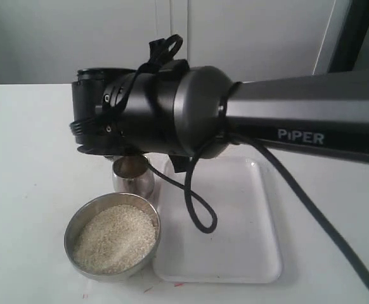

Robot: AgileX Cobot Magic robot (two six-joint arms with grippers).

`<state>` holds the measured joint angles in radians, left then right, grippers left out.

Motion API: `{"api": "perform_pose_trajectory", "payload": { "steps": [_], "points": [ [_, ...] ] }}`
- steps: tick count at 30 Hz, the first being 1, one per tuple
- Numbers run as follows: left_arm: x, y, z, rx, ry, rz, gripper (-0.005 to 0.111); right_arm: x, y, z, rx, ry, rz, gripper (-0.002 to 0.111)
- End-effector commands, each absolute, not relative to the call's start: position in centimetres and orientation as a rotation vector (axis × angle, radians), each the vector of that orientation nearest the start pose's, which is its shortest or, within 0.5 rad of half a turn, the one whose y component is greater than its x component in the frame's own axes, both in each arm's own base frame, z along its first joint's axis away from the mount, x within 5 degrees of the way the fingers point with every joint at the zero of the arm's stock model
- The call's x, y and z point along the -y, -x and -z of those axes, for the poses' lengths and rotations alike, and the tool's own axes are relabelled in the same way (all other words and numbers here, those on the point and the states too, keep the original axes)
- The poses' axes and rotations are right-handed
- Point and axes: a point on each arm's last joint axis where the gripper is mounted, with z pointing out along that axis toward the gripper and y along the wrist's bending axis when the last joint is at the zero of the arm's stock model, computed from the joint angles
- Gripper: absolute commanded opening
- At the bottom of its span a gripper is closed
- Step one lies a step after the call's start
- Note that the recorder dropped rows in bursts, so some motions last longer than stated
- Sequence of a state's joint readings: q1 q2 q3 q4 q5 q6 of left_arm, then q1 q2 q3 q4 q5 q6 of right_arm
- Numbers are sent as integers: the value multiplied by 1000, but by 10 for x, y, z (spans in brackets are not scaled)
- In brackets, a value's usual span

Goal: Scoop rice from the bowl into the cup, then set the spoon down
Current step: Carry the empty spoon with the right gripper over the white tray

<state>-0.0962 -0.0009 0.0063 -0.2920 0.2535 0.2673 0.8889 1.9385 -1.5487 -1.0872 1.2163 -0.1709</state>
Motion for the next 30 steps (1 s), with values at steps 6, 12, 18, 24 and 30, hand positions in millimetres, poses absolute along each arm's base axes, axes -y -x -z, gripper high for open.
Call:
{"api": "perform_pose_trajectory", "payload": {
  "steps": [6, 12, 18, 24, 30],
  "points": [
    [12, -54, -191, -1725, -123, 158, 14, -244, -291, -317, -2121, 1075, 884, 0],
    [12, -54, -191, -1725, -123, 158, 14, -221, -274, -347, -2311, 781, 556, 0],
    [12, -54, -191, -1725, -123, 158, 14, -191, -256, -368, -2443, 437, 281, 0],
    [12, -54, -191, -1725, -123, 158, 14, -173, -232, -350, -2572, 211, 162, 0],
    [12, -54, -191, -1725, -123, 158, 14, -174, -216, -316, -2754, 162, 97, 0]
  ]
}}
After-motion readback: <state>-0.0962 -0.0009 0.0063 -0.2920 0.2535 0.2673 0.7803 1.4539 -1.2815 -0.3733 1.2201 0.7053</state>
